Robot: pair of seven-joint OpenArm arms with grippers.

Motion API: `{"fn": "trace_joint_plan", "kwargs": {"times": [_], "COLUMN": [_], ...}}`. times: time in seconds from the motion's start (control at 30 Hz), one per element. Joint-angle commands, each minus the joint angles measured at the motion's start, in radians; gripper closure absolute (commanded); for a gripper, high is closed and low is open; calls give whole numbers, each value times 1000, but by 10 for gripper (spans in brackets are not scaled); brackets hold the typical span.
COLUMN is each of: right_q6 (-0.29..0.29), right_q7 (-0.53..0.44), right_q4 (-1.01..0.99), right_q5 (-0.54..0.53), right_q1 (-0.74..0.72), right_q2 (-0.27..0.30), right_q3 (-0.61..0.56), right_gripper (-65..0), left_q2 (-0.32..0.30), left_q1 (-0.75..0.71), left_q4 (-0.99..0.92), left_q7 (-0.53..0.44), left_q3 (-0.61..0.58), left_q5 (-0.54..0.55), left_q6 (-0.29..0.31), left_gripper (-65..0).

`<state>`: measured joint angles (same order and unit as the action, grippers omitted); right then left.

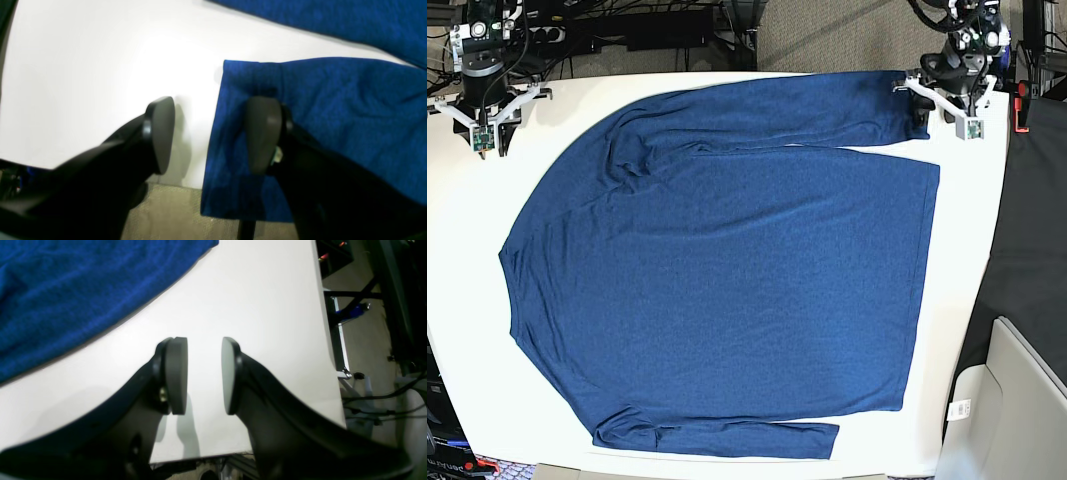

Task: Fold the T-shirt properly
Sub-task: 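Lower both grippers to the shoulder corners of the blue shirt, then close both grippers on the shirt's shoulder corners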

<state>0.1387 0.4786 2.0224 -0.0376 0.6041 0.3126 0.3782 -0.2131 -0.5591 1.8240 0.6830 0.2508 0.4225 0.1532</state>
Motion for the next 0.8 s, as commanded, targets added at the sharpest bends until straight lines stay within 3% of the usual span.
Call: {"fn": "trace_joint_plan", "kwargs": {"times": [0.0,0.23,0.63,0.77], "right_q6": [-9,-9,-9,-9], "right_q7": [-21,-21,-21,-21], "right_q4": [18,18,18,18], "right_q5": [2,2,2,2], "right_q1": [1,0,3,1], "right_q2": [10,10,10,10], "right_q3": [6,6,5,-26], "right_gripper": [-178,-179,-179,-179], "left_q2": [-7,-41,-41,-78], "left_q1": [-14,-37,-54,-52], "left_q4": [0,-4,-2,-17], "left_q7": [56,56,56,56], "left_q3": [-5,-5,-48,-121], "left_q5": [25,132,135,135], "left_q6": [6,7,7,7], "left_gripper": [-332,-332,-330,-277]}}
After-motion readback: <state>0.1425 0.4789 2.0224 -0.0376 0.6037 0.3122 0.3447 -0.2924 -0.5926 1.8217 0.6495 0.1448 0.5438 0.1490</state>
